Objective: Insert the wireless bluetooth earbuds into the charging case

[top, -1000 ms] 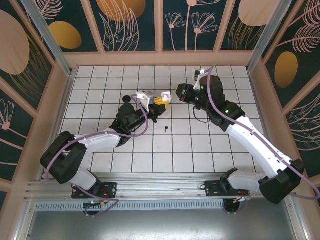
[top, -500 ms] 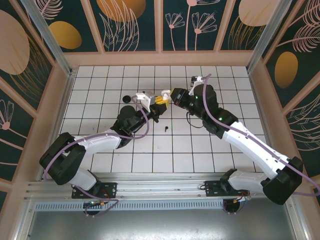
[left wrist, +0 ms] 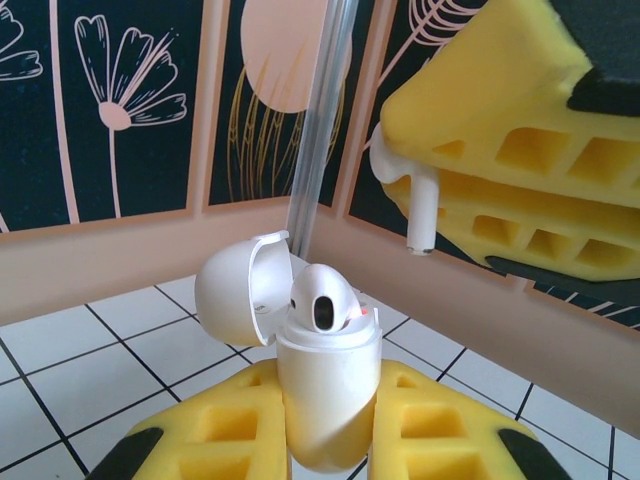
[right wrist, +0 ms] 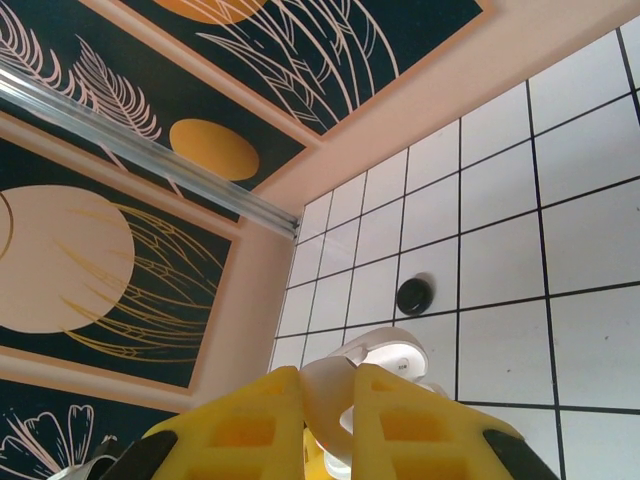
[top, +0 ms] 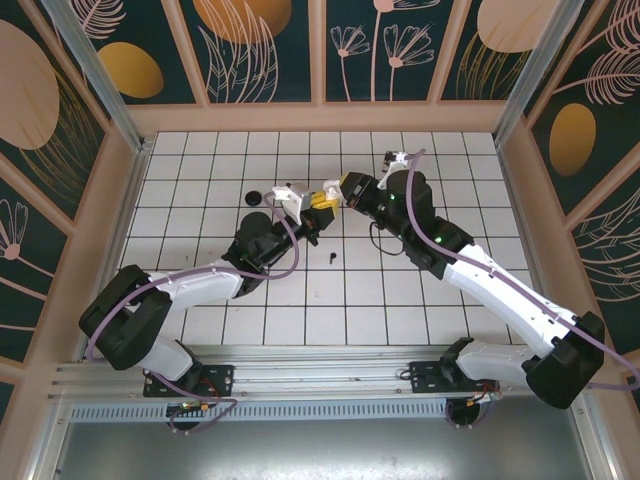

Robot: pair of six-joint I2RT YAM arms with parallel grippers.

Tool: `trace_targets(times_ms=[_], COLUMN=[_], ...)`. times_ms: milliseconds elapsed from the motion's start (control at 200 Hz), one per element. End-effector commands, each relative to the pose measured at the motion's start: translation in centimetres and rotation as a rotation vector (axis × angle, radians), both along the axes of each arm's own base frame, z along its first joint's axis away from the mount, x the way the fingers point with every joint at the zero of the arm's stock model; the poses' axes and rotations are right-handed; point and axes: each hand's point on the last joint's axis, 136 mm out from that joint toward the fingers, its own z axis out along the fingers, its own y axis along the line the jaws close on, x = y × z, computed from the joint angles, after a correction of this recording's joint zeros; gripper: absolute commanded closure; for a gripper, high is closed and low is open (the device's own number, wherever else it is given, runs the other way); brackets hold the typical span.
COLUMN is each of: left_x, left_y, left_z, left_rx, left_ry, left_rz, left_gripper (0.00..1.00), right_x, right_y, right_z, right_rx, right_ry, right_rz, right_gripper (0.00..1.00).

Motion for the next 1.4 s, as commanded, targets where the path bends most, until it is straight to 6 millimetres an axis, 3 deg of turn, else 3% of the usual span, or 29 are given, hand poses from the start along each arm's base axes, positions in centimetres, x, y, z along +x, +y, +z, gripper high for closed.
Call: trace_targets(times_ms=[0, 405, 961, 1391], left_x=[-0.5, -0.6, -0.3, -0.1], left_y=[0.5, 0.6, 0.4, 0.2], left_z=[2.2, 2.2, 1.5, 0.8], left_rx=[-0.042, -0.034, -0.020, -0.008], left_ry=[-0.069, -0.074, -0.069, -0.059], left_rz=[0.013, 0.017, 0.022, 0.021], left_gripper=[1.00, 1.00, 1.00, 1.00], right_x=[0.4, 1.0, 1.3, 1.8], right_y=[0.6, 1.5, 1.3, 1.6], right_z=[-0.3, -1.5, 0.5, 0.3], right_rx=[0.006, -0.008, 0.002, -0.020], right_ry=[-0.003, 0.021, -0.022, -0.023], right_rz=[-0.005, 0.006, -0.014, -0.014], right_gripper=[0.85, 0.86, 0.86, 0.86])
